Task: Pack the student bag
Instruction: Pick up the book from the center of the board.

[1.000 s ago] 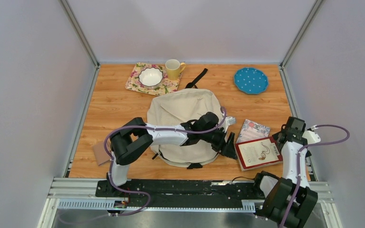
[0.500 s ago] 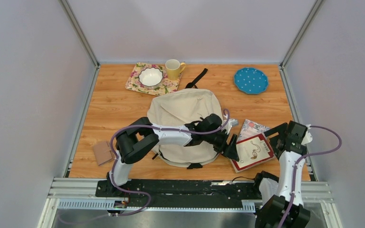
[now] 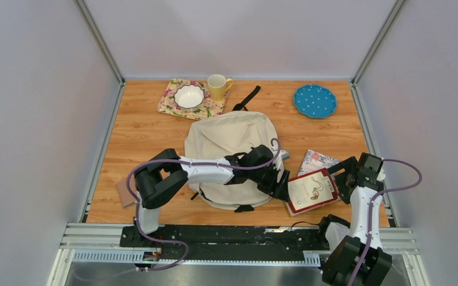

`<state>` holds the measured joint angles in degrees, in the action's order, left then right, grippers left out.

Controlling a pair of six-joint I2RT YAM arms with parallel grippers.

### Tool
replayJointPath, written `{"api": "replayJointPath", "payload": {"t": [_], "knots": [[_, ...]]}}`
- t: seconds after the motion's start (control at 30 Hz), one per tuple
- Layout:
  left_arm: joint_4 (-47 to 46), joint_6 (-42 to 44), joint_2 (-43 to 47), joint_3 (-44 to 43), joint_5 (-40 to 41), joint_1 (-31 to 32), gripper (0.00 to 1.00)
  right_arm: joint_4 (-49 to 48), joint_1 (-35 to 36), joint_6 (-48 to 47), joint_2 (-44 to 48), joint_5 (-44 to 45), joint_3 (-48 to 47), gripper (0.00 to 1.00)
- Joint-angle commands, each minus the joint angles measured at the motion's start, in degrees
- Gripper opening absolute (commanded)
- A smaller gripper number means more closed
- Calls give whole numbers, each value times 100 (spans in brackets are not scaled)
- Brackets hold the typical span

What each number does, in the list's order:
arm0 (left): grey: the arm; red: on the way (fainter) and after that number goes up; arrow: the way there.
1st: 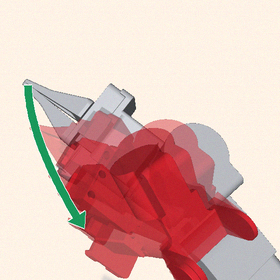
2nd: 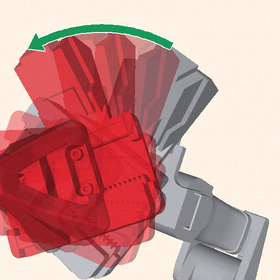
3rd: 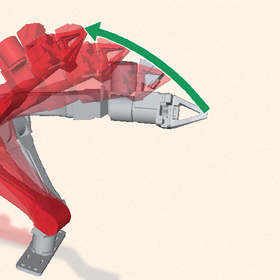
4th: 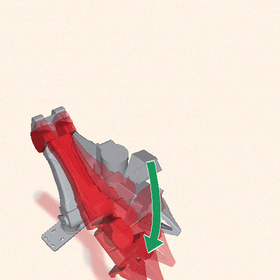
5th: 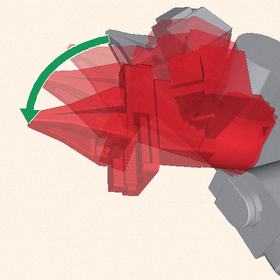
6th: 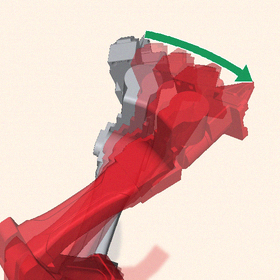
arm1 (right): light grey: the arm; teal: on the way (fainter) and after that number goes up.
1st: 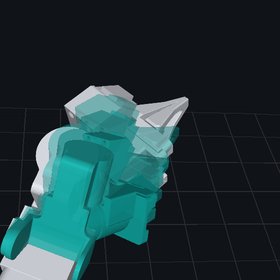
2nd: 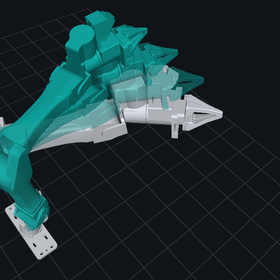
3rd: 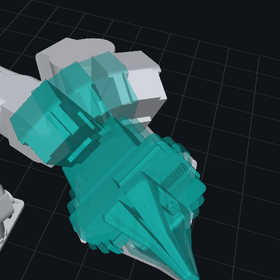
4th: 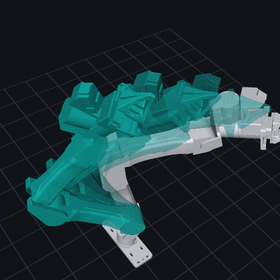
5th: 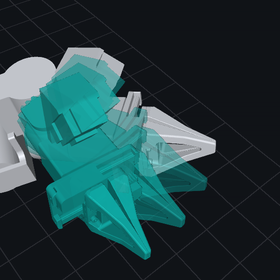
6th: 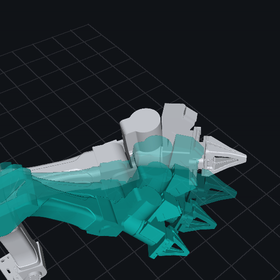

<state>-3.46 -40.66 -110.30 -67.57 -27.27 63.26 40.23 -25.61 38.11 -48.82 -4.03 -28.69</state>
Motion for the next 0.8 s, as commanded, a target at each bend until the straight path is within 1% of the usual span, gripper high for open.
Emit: {"api": "replayJointPath", "payload": {"t": [0.0,0.07,0.1,0.17,0.2,0.27,0.33,0.4,0.47,0.57,0.63,0.67,0.73,0.77], "knots": [[467,77,422,-89,642,19,81,47,3,-58,-49,-343,-181,90],[383,6,326,-116,635,19,81,12,3,-58,21,-379,-155,90],[295,-168,212,-107,522,19,81,29,3,-67,39,-414,-155,90],[-170,-388,80,-98,451,19,81,46,3,-102,100,-440,-172,90],[-224,-590,-104,-151,372,19,81,90,3,-102,118,-467,-190,90],[-260,-714,-376,-361,249,19,81,73,3,-119,162,-493,-190,90],[-478,-969,-474,-371,195,19,81,82,3,-128,171,-537,-199,90],[-611,-1118,-624,-449,204,19,81,82,3,-128,153,-590,-190,90],[-419,-1163,-712,-529,239,19,81,91,12,-137,153,-599,-190,90],[-628,-1365,-651,-249,546,19,82,73,3,-146,162,-669,-190,90],[-681,-1479,-685,-221,582,19,82,64,3,-137,180,-730,-181,90],[-899,-1540,-738,-178,539,19,82,38,3,-137,188,-757,-164,90],[-1347,-1777,-773,-73,433,19,80,38,3,-128,180,-766,-164,90],[-1776,-1909,-817,-20,302,19,72,29,3,-128,171,-774,-172,90]]}}
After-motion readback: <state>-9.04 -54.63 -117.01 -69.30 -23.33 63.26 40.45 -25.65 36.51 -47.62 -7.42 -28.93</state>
